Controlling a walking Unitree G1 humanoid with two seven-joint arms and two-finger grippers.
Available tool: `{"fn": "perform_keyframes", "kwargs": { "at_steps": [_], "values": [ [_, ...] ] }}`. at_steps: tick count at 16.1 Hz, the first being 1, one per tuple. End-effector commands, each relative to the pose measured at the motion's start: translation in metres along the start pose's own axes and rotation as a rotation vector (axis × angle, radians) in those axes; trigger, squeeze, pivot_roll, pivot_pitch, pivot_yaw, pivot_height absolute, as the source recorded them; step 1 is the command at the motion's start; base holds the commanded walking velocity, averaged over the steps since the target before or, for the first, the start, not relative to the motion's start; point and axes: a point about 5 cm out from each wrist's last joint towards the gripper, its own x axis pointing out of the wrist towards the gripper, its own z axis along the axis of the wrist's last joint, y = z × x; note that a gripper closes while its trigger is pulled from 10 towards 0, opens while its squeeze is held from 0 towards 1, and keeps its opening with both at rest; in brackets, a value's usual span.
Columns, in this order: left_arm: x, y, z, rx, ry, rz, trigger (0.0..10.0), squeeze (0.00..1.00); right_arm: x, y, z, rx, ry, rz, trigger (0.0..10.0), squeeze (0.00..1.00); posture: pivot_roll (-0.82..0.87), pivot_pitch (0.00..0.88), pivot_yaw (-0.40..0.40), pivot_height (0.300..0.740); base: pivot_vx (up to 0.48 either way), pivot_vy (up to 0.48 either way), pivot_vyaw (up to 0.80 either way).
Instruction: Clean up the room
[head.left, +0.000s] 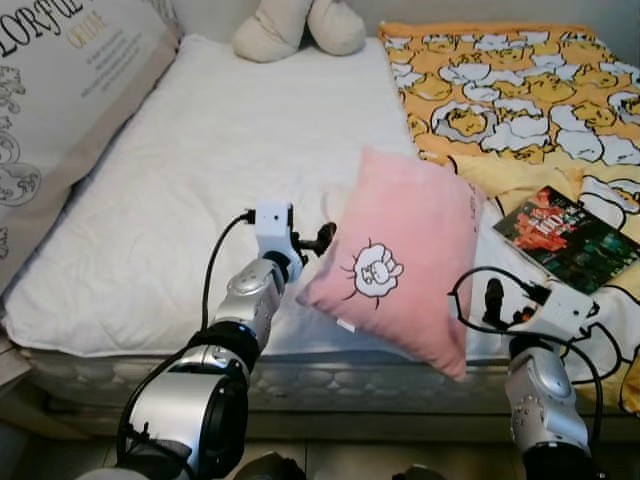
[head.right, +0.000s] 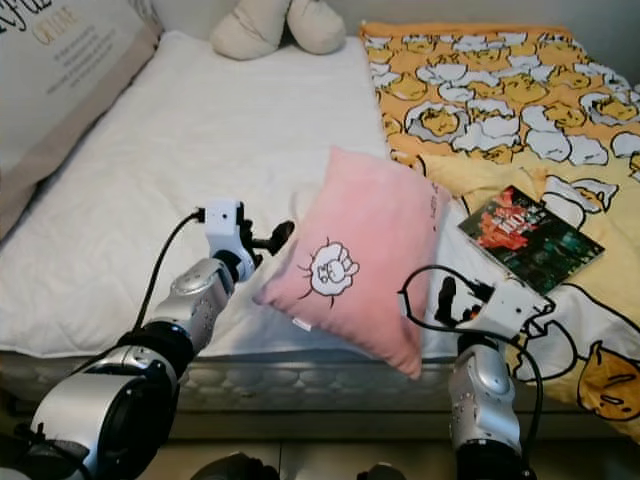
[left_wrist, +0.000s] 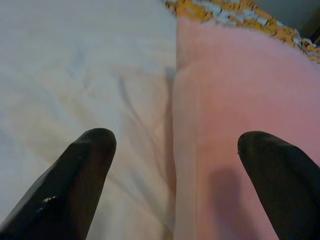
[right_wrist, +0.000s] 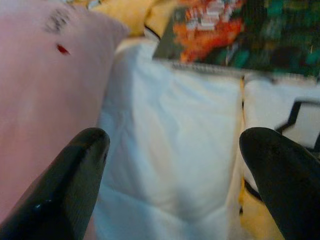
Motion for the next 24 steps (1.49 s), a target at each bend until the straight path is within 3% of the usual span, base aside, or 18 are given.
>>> {"fn": "perform_keyframes", "kwargs": {
  "at_steps": [1, 5, 8, 14, 16, 19, 24],
  "values": [
    [0.001, 0.001, -0.002, -0.075, 0.043, -0.017, 10.0, 0.0, 0.004, 0.005, -0.005, 0.097, 0.062, 0.026, 10.0, 0.0, -0.15, 0.0, 0.078, 0.706, 0.0, 0.0, 0.0],
    [0.0, -0.003, -0.01, -0.172, 0.096, -0.074, 10.0, 0.0, 0.011, 0.009, -0.008, 0.233, 0.126, 0.069, 10.0, 0.0, -0.15, 0.0, 0.084, 0.706, 0.0, 0.0, 0.0],
    [0.0, -0.007, -0.013, -0.23, 0.113, -0.093, 10.0, 0.0, 0.017, 0.025, -0.013, 0.317, 0.176, 0.122, 10.0, 0.0, -0.15, 0.0, 0.085, 0.706, 0.0, 0.0, 0.0],
    [-0.001, -0.02, -0.028, -0.249, 0.171, -0.121, 10.0, 0.0, 0.016, 0.052, -0.026, 0.387, 0.252, 0.192, 10.0, 0.0, -0.14, 0.0, 0.084, 0.706, 0.0, 0.0, 0.0],
    [-0.001, -0.022, -0.03, -0.261, 0.179, -0.124, 10.0, 0.0, 0.016, 0.052, -0.026, 0.404, 0.254, 0.199, 10.0, 0.0, -0.15, 0.0, 0.086, 0.706, 0.0, 0.0, 0.0],
    [-0.001, -0.02, -0.029, -0.251, 0.176, -0.123, 10.0, 0.0, 0.016, 0.039, -0.026, 0.369, 0.246, 0.165, 10.0, 0.0, -0.16, 0.0, 0.086, 0.706, 0.0, 0.0, 0.0],
    [-0.005, 0.004, -0.021, -0.225, 0.148, -0.062, 10.0, 0.0, 0.014, 0.029, -0.018, 0.339, 0.219, 0.177, 10.0, 0.0, -0.15, 0.0, 0.08, 0.706, 0.0, 0.0, 0.0]
  ]
}}
